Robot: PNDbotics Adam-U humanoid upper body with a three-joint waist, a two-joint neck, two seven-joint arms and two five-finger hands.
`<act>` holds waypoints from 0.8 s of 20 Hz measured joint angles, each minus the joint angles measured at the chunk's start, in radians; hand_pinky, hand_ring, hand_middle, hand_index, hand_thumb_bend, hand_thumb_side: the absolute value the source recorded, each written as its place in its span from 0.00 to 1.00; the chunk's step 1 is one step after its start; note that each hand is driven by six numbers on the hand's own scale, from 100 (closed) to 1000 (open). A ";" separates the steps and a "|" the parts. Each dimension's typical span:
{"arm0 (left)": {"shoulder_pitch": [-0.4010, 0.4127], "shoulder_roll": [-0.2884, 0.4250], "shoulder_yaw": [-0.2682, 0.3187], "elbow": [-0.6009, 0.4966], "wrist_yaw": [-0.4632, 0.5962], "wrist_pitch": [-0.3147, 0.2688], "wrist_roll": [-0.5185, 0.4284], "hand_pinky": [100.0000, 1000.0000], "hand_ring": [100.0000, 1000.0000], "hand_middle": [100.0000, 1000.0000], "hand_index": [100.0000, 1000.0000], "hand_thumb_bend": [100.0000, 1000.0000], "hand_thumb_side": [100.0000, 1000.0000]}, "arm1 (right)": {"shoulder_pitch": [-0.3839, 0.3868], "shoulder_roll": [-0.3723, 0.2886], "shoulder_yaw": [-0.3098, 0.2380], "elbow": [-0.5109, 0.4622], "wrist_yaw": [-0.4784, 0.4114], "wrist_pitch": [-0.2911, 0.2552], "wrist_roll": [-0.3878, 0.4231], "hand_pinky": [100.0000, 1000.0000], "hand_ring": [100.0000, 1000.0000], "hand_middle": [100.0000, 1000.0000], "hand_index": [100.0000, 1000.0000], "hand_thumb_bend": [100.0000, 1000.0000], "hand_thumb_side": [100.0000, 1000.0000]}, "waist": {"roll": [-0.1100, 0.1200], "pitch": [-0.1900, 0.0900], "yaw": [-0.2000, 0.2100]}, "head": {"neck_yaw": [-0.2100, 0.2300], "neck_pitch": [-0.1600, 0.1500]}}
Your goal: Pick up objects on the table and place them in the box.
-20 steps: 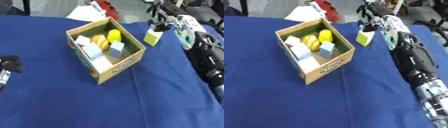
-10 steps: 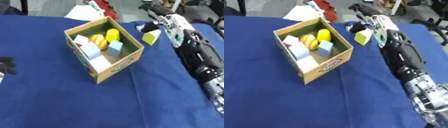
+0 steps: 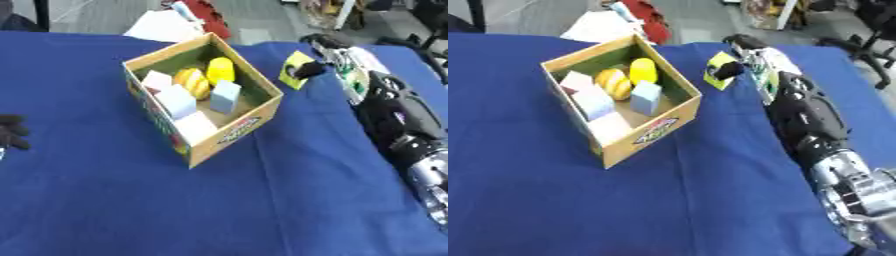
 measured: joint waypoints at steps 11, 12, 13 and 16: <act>0.000 0.000 0.000 0.000 0.000 0.000 0.000 0.72 0.54 0.56 0.76 0.00 0.69 | 0.004 -0.002 -0.006 0.049 -0.023 0.018 -0.030 0.87 0.81 0.55 0.97 0.12 0.35 | 0.000 0.000 -0.001 | 0.000 0.000; 0.000 0.000 0.000 0.000 0.000 0.000 0.000 0.72 0.54 0.57 0.76 0.00 0.69 | 0.006 -0.002 -0.006 0.048 -0.023 0.015 -0.046 0.84 0.77 0.46 0.94 0.09 0.31 | 0.001 0.000 -0.002 | 0.000 0.000; 0.000 0.000 0.000 0.000 0.000 0.000 0.000 0.72 0.54 0.57 0.76 0.00 0.69 | 0.008 -0.002 -0.006 0.041 -0.023 0.010 -0.061 0.83 0.76 0.43 0.93 0.07 0.30 | 0.002 0.000 -0.003 | 0.000 0.000; 0.000 0.000 0.000 0.000 0.000 0.000 0.000 0.72 0.54 0.57 0.76 0.00 0.69 | 0.008 -0.002 -0.002 -0.002 -0.039 -0.014 -0.100 0.80 0.72 0.37 0.91 0.03 0.29 | 0.003 0.000 -0.004 | 0.000 0.000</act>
